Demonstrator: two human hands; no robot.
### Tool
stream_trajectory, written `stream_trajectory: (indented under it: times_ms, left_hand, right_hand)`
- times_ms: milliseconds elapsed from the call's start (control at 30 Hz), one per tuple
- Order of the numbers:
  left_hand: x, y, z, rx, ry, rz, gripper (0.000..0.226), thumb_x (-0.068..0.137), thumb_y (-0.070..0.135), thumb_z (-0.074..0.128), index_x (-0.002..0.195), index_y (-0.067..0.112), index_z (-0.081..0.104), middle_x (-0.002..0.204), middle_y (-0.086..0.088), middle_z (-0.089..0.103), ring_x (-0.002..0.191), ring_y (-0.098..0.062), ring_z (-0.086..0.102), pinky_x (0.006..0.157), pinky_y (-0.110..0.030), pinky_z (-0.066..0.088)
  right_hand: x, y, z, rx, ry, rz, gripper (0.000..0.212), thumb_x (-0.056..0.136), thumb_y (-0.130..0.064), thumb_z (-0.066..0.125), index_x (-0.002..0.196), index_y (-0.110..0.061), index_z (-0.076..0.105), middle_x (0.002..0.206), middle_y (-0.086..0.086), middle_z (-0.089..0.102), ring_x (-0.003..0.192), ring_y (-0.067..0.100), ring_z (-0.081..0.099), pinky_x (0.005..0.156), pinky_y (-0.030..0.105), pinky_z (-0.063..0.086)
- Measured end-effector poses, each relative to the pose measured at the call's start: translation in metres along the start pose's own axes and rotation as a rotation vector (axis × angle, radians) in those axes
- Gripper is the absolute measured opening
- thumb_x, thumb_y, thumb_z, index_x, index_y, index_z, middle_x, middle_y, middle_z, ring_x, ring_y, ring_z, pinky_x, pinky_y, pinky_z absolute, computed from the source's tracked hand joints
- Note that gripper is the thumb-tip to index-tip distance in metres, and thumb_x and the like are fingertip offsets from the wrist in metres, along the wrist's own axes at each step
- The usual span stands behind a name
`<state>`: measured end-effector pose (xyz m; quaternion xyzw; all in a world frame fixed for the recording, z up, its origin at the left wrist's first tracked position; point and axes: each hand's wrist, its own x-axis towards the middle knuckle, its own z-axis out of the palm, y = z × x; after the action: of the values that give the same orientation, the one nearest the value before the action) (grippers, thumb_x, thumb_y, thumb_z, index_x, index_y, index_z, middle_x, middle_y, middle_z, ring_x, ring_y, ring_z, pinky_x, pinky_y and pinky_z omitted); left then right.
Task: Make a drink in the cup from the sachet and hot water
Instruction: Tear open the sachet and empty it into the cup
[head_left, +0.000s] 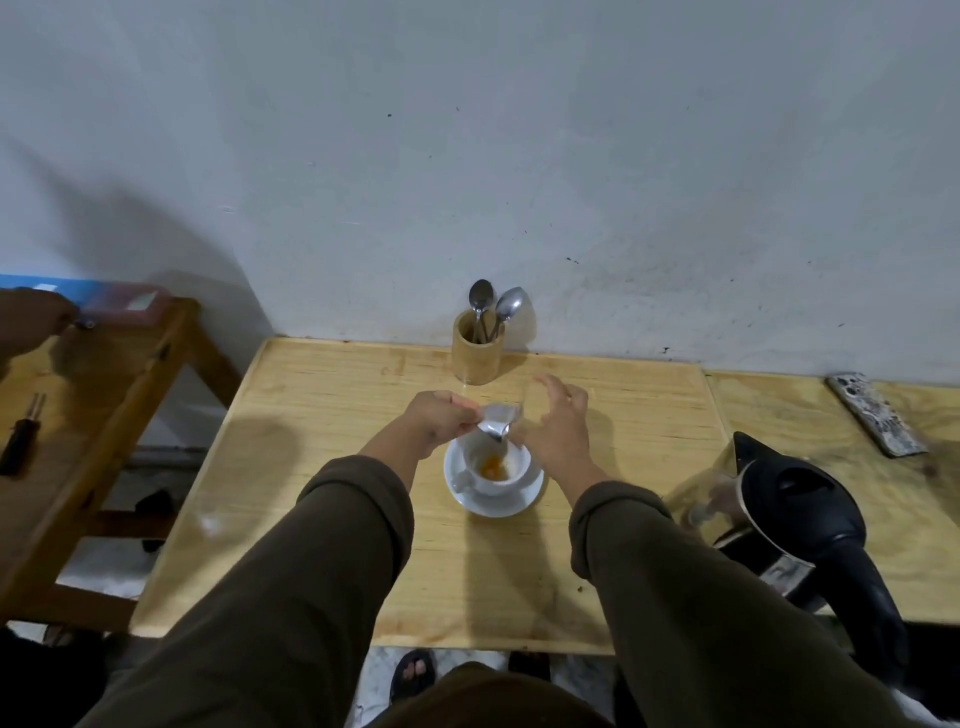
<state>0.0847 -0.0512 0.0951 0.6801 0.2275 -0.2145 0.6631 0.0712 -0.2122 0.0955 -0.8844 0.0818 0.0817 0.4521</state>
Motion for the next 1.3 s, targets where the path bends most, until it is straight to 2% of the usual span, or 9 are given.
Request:
stream_trajectory:
  times_ms: [67,200,300,433,633,800,900,1067,1300]
  left_hand:
    - [-0.001,-0.002,-0.004,-0.099,0.024,0.023,0.023,0.085,-0.009,0.062,0.069,0.008,0.058,0.076,-0.008,0.061,0.07,-0.014,0.06,0.059,-0.012,0.055]
    - [-0.002,-0.007,-0.014,-0.154,0.109,0.047,0.023,0.084,-0.008,0.063,0.071,0.011,0.059,0.077,-0.007,0.061,0.07,-0.015,0.061,0.071,-0.02,0.055]
    - [-0.004,-0.014,-0.023,-0.147,0.143,0.059,0.025,0.083,-0.008,0.063,0.069,0.012,0.059,0.075,-0.007,0.061,0.067,-0.014,0.059,0.075,-0.021,0.054]
    - [-0.008,-0.033,-0.04,-0.064,0.212,0.035,0.023,0.081,-0.003,0.067,0.067,0.014,0.061,0.082,-0.012,0.064,0.074,-0.02,0.062,0.087,-0.032,0.056]
    - [-0.019,-0.068,-0.059,0.283,0.309,0.08,0.009,0.077,0.015,0.073,0.072,0.017,0.066,0.072,0.0,0.065,0.072,-0.013,0.058,0.071,-0.023,0.046]
    - [-0.012,-0.094,-0.062,0.416,0.378,0.09,0.009,0.078,0.017,0.072,0.082,0.009,0.071,0.083,-0.005,0.07,0.083,-0.016,0.062,0.069,-0.013,0.034]
    - [-0.007,-0.106,-0.065,0.448,0.395,0.083,0.015,0.078,0.014,0.072,0.086,0.001,0.071,0.079,-0.008,0.067,0.078,-0.014,0.057,0.064,-0.01,0.03]
    - [-0.001,-0.116,-0.067,0.547,0.388,0.107,0.012,0.079,0.01,0.069,0.085,0.0,0.069,0.094,-0.017,0.068,0.086,-0.028,0.064,0.069,-0.024,0.041]
    - [-0.002,-0.115,-0.061,0.759,0.385,0.131,0.019,0.083,0.017,0.064,0.099,0.008,0.069,0.107,-0.012,0.062,0.098,-0.028,0.062,0.078,-0.033,0.049]
  right_hand:
    - [0.0,-0.01,0.0,0.166,0.002,0.071,0.065,0.08,-0.008,0.066,0.134,-0.032,0.04,0.13,0.003,0.04,0.109,0.018,0.05,0.09,0.032,0.05]
    - [0.001,-0.033,0.013,0.478,-0.083,0.247,0.034,0.089,-0.013,0.056,0.12,-0.025,0.049,0.111,0.012,0.06,0.091,0.023,0.063,0.06,0.026,0.054]
    - [0.0,-0.041,0.028,0.189,-0.07,0.095,0.033,0.086,-0.009,0.058,0.114,-0.021,0.046,0.094,0.006,0.058,0.084,0.024,0.061,0.073,0.036,0.057]
    - [-0.002,-0.049,0.052,-0.037,-0.076,-0.017,0.038,0.084,0.0,0.056,0.116,-0.015,0.045,0.087,0.005,0.054,0.08,0.023,0.055,0.068,0.029,0.04]
    - [-0.001,-0.048,0.085,-0.516,-0.222,-0.174,0.012,0.088,-0.003,0.049,0.098,-0.009,0.049,0.098,0.02,0.062,0.095,0.037,0.059,0.069,0.035,0.042]
    - [-0.003,-0.048,0.105,-0.984,-0.297,-0.381,0.026,0.092,-0.011,0.046,0.115,-0.014,0.059,0.115,0.011,0.06,0.114,0.03,0.048,0.096,0.04,0.04]
    - [0.001,-0.04,0.122,-1.109,-0.338,-0.392,0.028,0.091,-0.014,0.045,0.112,-0.021,0.062,0.115,0.003,0.064,0.118,0.024,0.043,0.097,0.038,0.035]
    - [0.0,-0.033,0.137,-1.23,-0.359,-0.395,0.026,0.09,-0.014,0.046,0.111,-0.016,0.062,0.112,0.003,0.064,0.12,0.026,0.04,0.098,0.041,0.035]
    - [0.0,-0.035,0.132,-1.115,-0.247,-0.387,0.027,0.09,-0.015,0.048,0.11,-0.015,0.065,0.116,0.008,0.057,0.118,0.028,0.042,0.094,0.04,0.038]
